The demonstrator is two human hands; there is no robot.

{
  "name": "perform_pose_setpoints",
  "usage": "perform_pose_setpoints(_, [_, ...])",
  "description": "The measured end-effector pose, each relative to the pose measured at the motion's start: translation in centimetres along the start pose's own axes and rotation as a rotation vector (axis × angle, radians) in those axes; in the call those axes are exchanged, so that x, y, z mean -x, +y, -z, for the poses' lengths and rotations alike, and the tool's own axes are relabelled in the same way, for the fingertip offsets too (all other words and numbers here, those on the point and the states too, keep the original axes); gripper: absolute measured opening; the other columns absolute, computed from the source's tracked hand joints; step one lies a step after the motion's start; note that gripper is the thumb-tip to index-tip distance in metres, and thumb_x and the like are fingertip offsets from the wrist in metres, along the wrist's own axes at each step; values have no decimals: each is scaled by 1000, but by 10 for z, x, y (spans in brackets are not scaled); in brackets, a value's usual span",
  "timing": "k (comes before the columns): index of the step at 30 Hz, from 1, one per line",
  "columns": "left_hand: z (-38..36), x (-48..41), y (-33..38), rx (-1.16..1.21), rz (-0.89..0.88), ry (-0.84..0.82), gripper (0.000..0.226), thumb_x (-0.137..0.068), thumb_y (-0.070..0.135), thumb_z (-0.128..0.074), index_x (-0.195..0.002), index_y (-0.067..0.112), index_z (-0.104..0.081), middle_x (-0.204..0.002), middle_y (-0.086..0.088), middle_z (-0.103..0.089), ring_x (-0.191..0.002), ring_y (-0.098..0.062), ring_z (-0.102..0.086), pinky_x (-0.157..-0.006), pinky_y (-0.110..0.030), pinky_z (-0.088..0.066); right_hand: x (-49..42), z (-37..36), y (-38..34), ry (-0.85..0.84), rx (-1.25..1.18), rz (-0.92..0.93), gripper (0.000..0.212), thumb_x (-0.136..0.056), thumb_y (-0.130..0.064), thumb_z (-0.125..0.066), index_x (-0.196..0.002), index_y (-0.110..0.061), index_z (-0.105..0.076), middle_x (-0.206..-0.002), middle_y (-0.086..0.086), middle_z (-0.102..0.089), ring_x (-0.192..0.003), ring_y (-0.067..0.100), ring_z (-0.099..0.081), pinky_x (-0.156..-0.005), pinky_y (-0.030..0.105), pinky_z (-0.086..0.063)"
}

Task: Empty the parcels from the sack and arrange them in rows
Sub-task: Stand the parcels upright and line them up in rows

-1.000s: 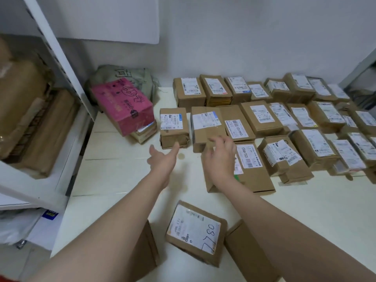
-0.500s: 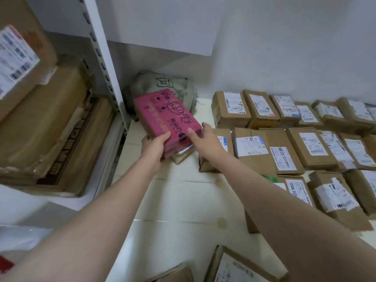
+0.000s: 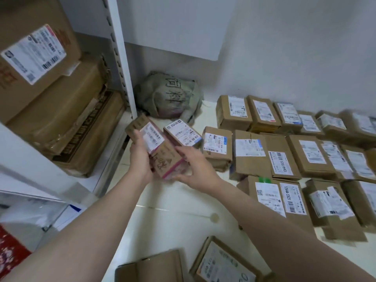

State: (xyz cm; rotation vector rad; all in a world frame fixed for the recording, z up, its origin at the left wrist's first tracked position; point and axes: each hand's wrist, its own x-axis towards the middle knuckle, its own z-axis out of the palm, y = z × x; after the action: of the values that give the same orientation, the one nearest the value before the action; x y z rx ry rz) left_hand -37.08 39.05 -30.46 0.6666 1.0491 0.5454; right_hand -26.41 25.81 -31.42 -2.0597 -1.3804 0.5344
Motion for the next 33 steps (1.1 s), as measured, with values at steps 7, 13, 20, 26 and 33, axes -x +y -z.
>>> perform_pose_setpoints(7, [11, 8, -22, -550, -143, 396, 110, -64, 30, -84, -152, 31, -17, -140, -14, -39, -124, -35, -50, -102, -43, -46, 3, -10, -9, -135, 33, 32, 48, -87, -16, -67, -134, -16, -58, -136, 2, -59, -124, 18, -53, -104, 26, -40])
perform_pose_setpoints(13, [13, 4, -4, -1091, -335, 516, 117, -64, 36, -81, -155, 27, -9, -149, -14, -36, -134, -38, -38, -107, -47, -32, -17, -10, 2, 72, 218, -202, 52, -91, -26, -63, -139, -12, -48, -137, 11, -53, -127, 30, -43, -104, 34, -33])
perform_pose_setpoints(20, [8, -21, -9, -1364, -395, 479, 115, -66, 53, -77, -154, 20, -12, -147, -13, -40, -128, -36, -44, -99, -45, -36, -70, -6, 25, 76, 559, -353, 82, -83, -54, -61, -144, -7, -33, -140, 17, -46, -134, 37, -32, -114, 44, -23])
perform_pose_setpoints(26, [-1, -40, 0, -1438, -343, 469, 115, -67, 54, -76, -155, 18, -10, -148, -11, -36, -130, -35, -40, -100, -47, -36, -108, 1, 38, -96, 786, -473, 107, -78, -68, -57, -153, -6, -11, -150, 28, -33, -146, 43, -13, -119, 55, 0])
perform_pose_setpoints(33, [-7, -45, 3, -1474, -361, 479, 111, -71, 51, -72, -155, 16, -10, -149, -12, -35, -130, -35, -39, -100, -47, -36, -93, -30, 16, 5, 873, -406, 99, -72, -74, -55, -141, -8, -31, -120, 22, -50, -120, 39, -42, -116, 53, -16])
